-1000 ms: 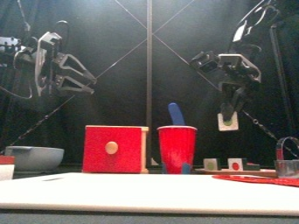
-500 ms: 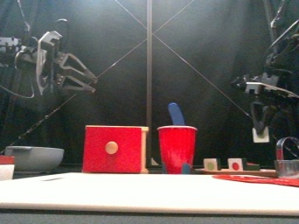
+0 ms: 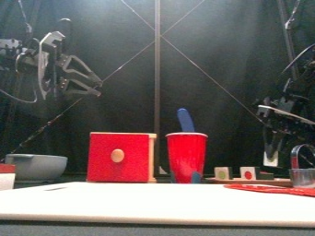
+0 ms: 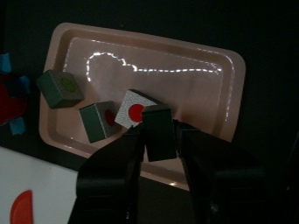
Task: Place sushi on board then cut the sushi with the knife then place the pieces on the plate
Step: Place the 4 sushi pieces on the plate
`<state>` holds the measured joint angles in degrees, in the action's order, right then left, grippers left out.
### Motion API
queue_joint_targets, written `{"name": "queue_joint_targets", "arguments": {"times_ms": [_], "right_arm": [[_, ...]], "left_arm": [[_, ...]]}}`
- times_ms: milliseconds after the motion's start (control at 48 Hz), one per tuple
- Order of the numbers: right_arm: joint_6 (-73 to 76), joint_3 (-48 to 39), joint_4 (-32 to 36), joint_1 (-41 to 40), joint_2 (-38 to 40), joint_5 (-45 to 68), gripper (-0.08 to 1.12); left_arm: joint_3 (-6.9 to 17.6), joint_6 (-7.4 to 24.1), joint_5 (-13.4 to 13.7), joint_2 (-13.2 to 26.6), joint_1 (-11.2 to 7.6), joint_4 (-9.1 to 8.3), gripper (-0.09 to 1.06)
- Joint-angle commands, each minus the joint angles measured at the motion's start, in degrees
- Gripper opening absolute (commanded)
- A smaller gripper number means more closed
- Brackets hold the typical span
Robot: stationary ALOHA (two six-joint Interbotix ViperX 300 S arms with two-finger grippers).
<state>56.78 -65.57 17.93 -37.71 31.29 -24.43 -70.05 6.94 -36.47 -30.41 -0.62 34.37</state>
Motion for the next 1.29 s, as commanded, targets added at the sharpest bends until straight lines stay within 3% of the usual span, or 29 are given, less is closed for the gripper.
{"name": "queue_joint_targets", "arguments": {"times_ms": [21, 292, 458, 708, 1000, 1292], "right_arm": [[-0.09, 0.53, 0.44, -0.44, -1.67, 0.62, 0.78], [-0.18, 1.14, 1.49, -1.49, -1.93, -1.05, 0.83], [-0.53, 2.99, 1.14, 0.0, 2.11, -3.6, 0.83], [-0.97, 6.24, 2.72, 12.3, 10.55, -3.08, 0.83], [-0.09, 7.38, 14.24, 32.87, 14.41, 14.06, 0.83], [-1.05, 7.82, 15.47, 37.97, 10.11, 32.78, 0.83]], "left_arm": [[0.79, 0.09, -0.26, 0.0, -0.18, -0.35, 0.76], [0.79, -0.09, -0.26, 0.0, -0.35, -0.35, 0.76], [0.97, -0.09, -0.26, 0.0, -0.35, -0.26, 0.76], [1.41, -0.18, -0.26, 0.0, -0.35, -0.18, 0.76], [2.81, -0.09, -0.53, -0.09, -0.44, -0.26, 0.76], [3.16, -0.09, -0.53, 0.0, -0.35, -1.32, 0.76]]}}
